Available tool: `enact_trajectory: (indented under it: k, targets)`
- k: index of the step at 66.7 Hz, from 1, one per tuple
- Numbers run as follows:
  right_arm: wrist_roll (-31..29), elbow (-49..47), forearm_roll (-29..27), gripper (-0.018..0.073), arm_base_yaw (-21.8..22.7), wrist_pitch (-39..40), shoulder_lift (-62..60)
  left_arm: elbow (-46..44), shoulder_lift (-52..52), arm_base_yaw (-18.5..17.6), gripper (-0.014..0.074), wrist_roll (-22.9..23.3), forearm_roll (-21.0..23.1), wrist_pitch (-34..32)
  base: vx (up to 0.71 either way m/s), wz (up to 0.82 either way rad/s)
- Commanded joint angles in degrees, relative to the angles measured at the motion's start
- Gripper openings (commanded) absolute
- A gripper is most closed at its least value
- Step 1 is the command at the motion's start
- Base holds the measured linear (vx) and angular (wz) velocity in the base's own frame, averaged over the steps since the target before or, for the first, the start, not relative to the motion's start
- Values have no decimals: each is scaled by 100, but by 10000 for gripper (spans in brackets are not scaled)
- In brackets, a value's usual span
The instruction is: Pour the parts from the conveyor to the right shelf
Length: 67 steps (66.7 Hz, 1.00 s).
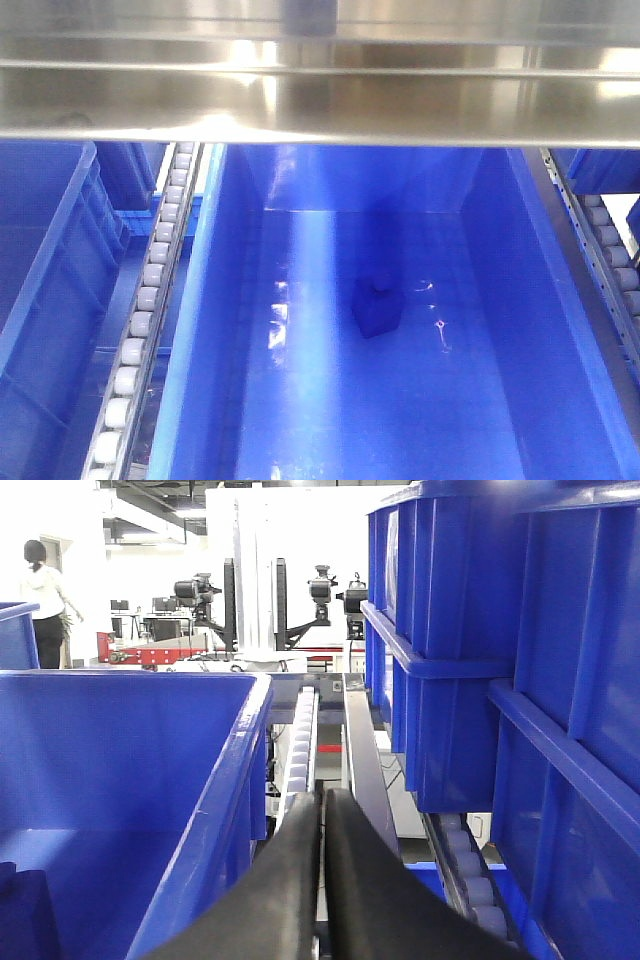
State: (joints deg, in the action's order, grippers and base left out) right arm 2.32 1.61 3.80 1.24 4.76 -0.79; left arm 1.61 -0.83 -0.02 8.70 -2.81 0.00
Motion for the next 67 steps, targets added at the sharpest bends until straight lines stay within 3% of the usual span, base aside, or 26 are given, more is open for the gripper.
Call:
enact_trajectory:
  k: [1,67]
  targets:
    - [-20,109,56,-8,37,442,-35,154,-53,-7,-6,39,51,-452,0,0]
    - [-20,109,56,-8,37,442,-35,154,-53,-7,-6,39,51,-452,0,0]
